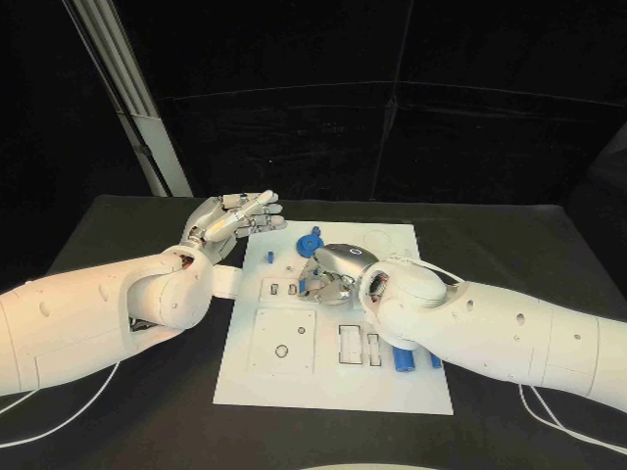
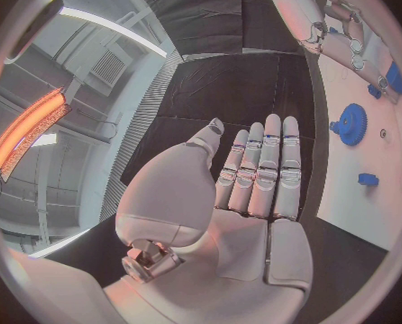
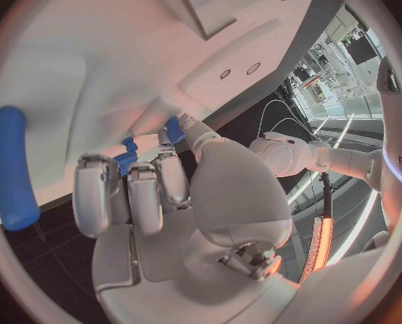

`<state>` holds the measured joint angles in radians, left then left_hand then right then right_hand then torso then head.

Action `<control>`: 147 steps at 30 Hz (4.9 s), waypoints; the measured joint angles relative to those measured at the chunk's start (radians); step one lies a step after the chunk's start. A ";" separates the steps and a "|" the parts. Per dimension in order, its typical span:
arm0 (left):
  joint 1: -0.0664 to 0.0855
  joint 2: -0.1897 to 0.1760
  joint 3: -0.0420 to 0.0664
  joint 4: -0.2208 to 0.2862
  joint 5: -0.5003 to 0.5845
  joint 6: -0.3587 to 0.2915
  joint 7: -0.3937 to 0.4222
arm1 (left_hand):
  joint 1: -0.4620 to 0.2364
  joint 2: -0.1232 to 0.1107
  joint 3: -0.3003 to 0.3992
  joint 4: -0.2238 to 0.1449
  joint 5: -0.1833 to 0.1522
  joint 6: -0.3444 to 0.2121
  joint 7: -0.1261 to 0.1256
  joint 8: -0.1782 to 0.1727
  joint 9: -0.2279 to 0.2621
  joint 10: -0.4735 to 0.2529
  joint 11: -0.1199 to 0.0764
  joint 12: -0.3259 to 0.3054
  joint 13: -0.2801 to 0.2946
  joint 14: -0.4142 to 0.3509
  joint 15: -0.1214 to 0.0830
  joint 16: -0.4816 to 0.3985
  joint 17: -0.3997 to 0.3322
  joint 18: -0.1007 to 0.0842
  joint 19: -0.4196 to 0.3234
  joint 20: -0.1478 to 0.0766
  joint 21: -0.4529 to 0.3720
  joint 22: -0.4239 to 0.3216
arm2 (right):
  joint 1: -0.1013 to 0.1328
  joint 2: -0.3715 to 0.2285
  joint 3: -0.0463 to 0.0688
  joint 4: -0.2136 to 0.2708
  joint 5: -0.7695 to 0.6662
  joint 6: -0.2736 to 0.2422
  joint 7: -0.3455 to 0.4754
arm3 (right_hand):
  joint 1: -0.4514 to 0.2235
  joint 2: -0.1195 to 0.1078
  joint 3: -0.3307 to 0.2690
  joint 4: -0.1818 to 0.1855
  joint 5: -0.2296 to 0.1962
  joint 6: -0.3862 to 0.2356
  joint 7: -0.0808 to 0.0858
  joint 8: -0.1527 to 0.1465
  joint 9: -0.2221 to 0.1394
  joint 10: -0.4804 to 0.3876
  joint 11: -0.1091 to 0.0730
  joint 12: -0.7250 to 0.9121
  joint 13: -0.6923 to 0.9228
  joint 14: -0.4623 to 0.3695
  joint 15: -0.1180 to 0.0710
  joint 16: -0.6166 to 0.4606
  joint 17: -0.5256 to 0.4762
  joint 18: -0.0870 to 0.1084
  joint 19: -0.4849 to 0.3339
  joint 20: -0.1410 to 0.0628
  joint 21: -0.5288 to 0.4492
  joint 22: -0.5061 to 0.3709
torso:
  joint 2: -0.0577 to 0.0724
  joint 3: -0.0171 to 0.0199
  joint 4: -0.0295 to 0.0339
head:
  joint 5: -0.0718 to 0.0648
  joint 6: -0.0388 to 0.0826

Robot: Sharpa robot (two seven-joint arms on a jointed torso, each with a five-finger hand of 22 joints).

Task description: Assemble the parts on the task board

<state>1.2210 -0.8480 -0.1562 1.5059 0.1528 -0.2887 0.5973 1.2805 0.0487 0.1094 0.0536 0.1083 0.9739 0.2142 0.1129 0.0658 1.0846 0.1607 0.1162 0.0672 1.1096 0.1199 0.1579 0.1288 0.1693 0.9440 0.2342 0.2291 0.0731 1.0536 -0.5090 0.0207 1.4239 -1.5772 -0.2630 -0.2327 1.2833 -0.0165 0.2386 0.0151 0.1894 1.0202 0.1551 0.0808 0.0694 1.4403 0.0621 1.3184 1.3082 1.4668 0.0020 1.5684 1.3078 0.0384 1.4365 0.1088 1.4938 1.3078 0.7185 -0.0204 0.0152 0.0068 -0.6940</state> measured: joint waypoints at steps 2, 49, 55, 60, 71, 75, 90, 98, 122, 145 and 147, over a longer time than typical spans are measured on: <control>0.000 0.000 0.000 0.000 0.000 0.000 0.000 | 0.000 0.000 0.000 0.000 0.000 0.000 0.000 0.000 0.000 0.000 0.000 0.000 0.000 0.000 0.000 0.000 0.000 0.000 0.000 0.000 0.000 0.000 | 0.000 0.000 0.000 0.000 -0.002 0.000 -0.002 | -0.002 -0.002 0.000 0.000 0.000 -0.002 0.002 -0.004 0.000 -0.002 0.002 -0.003 0.000 0.000 0.000 0.000 0.000 0.000 -0.002 0.002 0.000 0.000 | 0.000 0.0000 0.0000 | -0.001 0.000; 0.007 -0.013 0.000 -0.022 -0.206 0.008 -0.187 | -0.076 -0.052 -0.014 0.023 -0.003 0.107 -0.096 0.001 0.016 0.296 -0.124 0.134 0.115 0.357 -0.155 1.005 0.938 0.000 0.418 -0.167 0.330 0.166 | 0.044 -0.281 0.038 0.152 0.347 -0.195 0.357 | 0.013 -0.029 -0.175 0.069 -0.006 -0.098 0.011 0.006 0.009 -0.223 0.018 -0.381 -0.257 -0.003 0.017 0.000 0.000 0.070 -0.202 0.013 -0.183 -0.275 | -0.021 0.0024 -0.0091 | 0.011 -0.004; 0.043 -0.011 0.000 -0.027 -0.412 0.054 -0.451 | -0.125 -0.029 -0.058 0.110 -0.007 0.054 -0.106 0.133 0.085 0.173 -0.139 0.502 0.417 0.359 -0.169 1.280 1.178 -0.009 0.401 -0.183 0.630 0.459 | 0.068 -0.369 0.040 0.178 0.636 -0.177 0.442 | 0.073 0.001 -0.193 0.075 -0.019 -0.106 0.009 0.008 0.008 -0.373 0.019 -0.692 -0.539 -0.180 0.001 -0.765 -0.407 0.141 -0.430 0.004 -0.519 -0.714 | -0.037 0.0079 -0.0138 | 0.024 -0.011; 0.074 0.009 0.001 -0.032 -0.588 0.152 -0.661 | -0.134 -0.025 -0.102 0.173 -0.006 0.006 -0.111 0.228 0.132 0.086 -0.139 0.651 0.532 0.357 -0.164 1.322 1.179 -0.033 0.412 -0.177 0.809 0.676 | 0.078 -0.401 0.041 0.173 0.816 -0.170 0.486 | 0.095 0.013 -0.204 0.079 -0.014 -0.107 0.010 0.022 0.008 -0.374 0.020 -0.748 -0.637 -0.136 0.001 -1.011 -0.561 0.141 -0.411 0.003 -0.628 -0.800 | -0.047 0.0134 -0.0180 | 0.032 -0.016; 0.138 0.132 0.001 -0.105 -0.901 0.351 -0.984 | -0.106 0.003 -0.156 0.228 -0.006 -0.036 -0.137 0.424 0.236 0.134 -0.160 0.890 0.744 0.356 -0.182 1.410 1.179 -0.069 0.494 -0.190 1.062 1.027 | 0.083 -0.411 0.040 0.145 0.981 -0.161 0.529 | 0.099 0.017 -0.223 0.084 -0.003 -0.107 0.010 0.032 0.009 -0.374 0.020 -0.758 -0.704 -0.098 0.001 -1.113 -0.617 0.141 -0.376 0.002 -0.701 -0.853 | -0.058 0.0200 -0.0241 | 0.040 -0.023; 0.145 0.172 0.002 -0.129 -0.954 0.388 -1.044 | -0.115 0.012 -0.188 0.234 -0.006 -0.060 -0.152 0.517 0.305 0.152 -0.170 0.961 0.810 0.356 -0.185 1.410 1.179 -0.085 0.499 -0.195 1.109 1.094 | 0.083 -0.410 0.040 0.140 1.000 -0.156 0.532 | 0.099 0.017 -0.227 0.088 0.002 -0.107 0.010 0.036 0.009 -0.374 0.020 -0.758 -0.708 -0.094 0.005 -1.121 -0.619 0.140 -0.371 0.003 -0.707 -0.856 | -0.058 0.0200 -0.0254 | 0.042 -0.025; 0.151 0.255 -0.014 -0.192 -1.017 0.479 -1.178 | -0.137 0.024 -0.236 0.239 -0.007 -0.093 -0.157 0.581 0.366 0.152 -0.170 0.983 0.829 0.356 -0.192 1.410 1.179 -0.101 0.516 -0.201 1.157 1.178 | 0.084 -0.402 0.040 0.126 1.023 -0.137 0.533 | 0.099 0.017 -0.235 0.091 0.012 -0.106 0.010 0.035 0.009 -0.374 0.020 -0.756 -0.716 -0.087 0.005 -1.135 -0.622 0.140 -0.364 0.004 -0.713 -0.863 | -0.057 0.0189 -0.0242 | 0.041 -0.037; 0.152 0.282 -0.020 -0.226 -1.025 0.521 -1.211 | -0.147 0.025 -0.253 0.236 -0.007 -0.097 -0.161 0.605 0.384 0.163 -0.180 1.004 0.843 0.356 -0.192 1.410 1.179 -0.101 0.516 -0.201 1.166 1.192 | 0.084 -0.399 0.040 0.122 1.024 -0.132 0.531 | 0.099 0.017 -0.238 0.093 0.018 -0.110 0.014 0.035 0.009 -0.374 0.020 -0.754 -0.720 -0.084 0.001 -1.141 -0.623 0.140 -0.362 0.002 -0.718 -0.865 | -0.057 0.0178 -0.0241 | 0.042 -0.040; 0.152 0.348 -0.035 -0.299 -1.029 0.568 -1.222 | -0.147 0.025 -0.258 0.236 -0.007 -0.097 -0.161 0.612 0.394 0.163 -0.180 1.011 0.851 0.359 -0.195 1.410 1.179 -0.100 0.519 -0.204 1.166 1.193 | 0.084 -0.378 0.040 0.103 1.017 -0.113 0.523 | 0.099 0.017 -0.238 0.093 0.027 -0.110 0.014 0.035 0.009 -0.374 0.020 -0.750 -0.727 -0.084 0.001 -1.148 -0.625 0.140 -0.362 0.002 -0.727 -0.871 | -0.057 0.0177 -0.0230 | 0.039 -0.046; 0.151 0.367 -0.042 -0.317 -1.030 0.597 -1.222 | -0.081 0.039 -0.256 0.217 -0.007 -0.120 -0.163 0.633 0.429 0.163 -0.180 1.011 0.848 0.359 -0.195 1.410 1.179 -0.100 0.519 -0.204 1.166 1.192 | 0.084 -0.370 0.040 0.095 1.012 -0.097 0.514 | 0.103 0.021 -0.240 0.096 0.035 -0.114 0.017 0.039 0.009 -0.381 0.020 -0.750 -0.731 -0.080 0.005 -1.153 -0.626 0.140 -0.359 0.005 -0.732 -0.873 | -0.057 0.0185 -0.0227 | 0.036 -0.050; 0.151 0.368 -0.042 -0.317 -1.030 0.599 -1.222 | -0.067 0.039 -0.251 0.207 -0.007 -0.122 -0.164 0.636 0.433 0.163 -0.180 1.011 0.847 0.359 -0.195 1.410 1.179 -0.100 0.519 -0.204 1.166 1.192 | 0.084 -0.369 0.040 0.094 1.012 -0.096 0.513 | 0.103 0.021 -0.240 0.096 0.035 -0.113 0.017 0.039 0.009 -0.381 0.020 -0.750 -0.731 -0.080 0.005 -1.153 -0.626 0.140 -0.359 0.005 -0.732 -0.873 | -0.057 0.0185 -0.0227 | 0.036 -0.050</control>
<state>1.3723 -0.4803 -0.1982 1.1887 -0.8776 0.3107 -0.6248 1.2136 0.0881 -0.1415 0.2603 0.1017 0.8520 0.0498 0.7490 0.4987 1.2471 -0.0196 1.1270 0.9146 1.4687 -0.0750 1.5677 1.3075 0.0690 1.4628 0.0301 1.3950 1.2649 1.1371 -0.8782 0.0602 1.5178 -0.5650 -0.3594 0.2804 1.3860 0.0044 -0.0012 0.1106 0.2243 0.9067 0.1723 0.1201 0.0781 1.0591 0.0822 0.5684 0.5774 1.3867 0.0071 0.4150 0.6820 0.1786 1.0776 0.1141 0.7618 0.4349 0.6613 -0.0019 -0.0075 0.0430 -0.7440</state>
